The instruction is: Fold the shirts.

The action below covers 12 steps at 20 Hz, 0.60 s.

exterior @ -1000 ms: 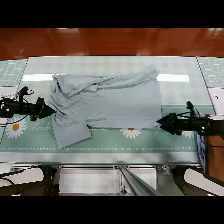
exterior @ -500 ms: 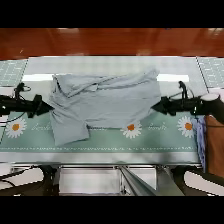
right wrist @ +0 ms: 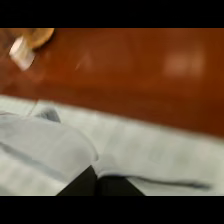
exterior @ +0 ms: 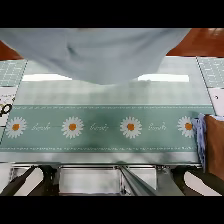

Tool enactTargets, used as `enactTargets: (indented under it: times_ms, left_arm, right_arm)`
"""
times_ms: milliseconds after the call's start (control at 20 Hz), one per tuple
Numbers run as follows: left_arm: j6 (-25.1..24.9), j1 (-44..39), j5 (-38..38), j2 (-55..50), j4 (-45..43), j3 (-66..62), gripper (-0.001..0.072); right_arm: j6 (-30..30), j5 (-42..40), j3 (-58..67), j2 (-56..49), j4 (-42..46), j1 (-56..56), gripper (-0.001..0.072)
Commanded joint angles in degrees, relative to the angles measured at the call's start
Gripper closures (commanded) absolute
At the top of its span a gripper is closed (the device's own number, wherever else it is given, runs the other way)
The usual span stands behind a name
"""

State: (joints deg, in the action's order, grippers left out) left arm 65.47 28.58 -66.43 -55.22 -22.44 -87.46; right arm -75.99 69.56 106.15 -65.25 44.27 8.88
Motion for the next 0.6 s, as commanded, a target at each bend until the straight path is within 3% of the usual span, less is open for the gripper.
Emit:
enactTargets:
  times_ms: [0, 100, 300, 550]
  left_arm:
    - [2.1, 0.63, 5.79, 8.83, 2.54, -10.58, 0.0681]
    - [2.78, 2.93, 5.14, 14.93, 1.29, -10.73, 0.0681]
    - [11.74, 2.64, 5.4, 27.61, -19.91, -10.67, 0.0681]
    - [23.85, -12.41, 1.46, 36.79, -51.08, -10.64, 0.0681]
  right_arm:
    - [-7.08, 2.23, 20.04, 5.07, 15.08, -0.07, 0.068]
    - [-8.11, 4.22, 20.06, 11.3, 20.5, -0.07, 0.068]
    - [-9.14, 12.83, 20.02, 22.14, 27.04, -0.09, 0.068]
    - [-12.11, 17.27, 18.86, 31.87, 34.49, -0.07, 0.068]
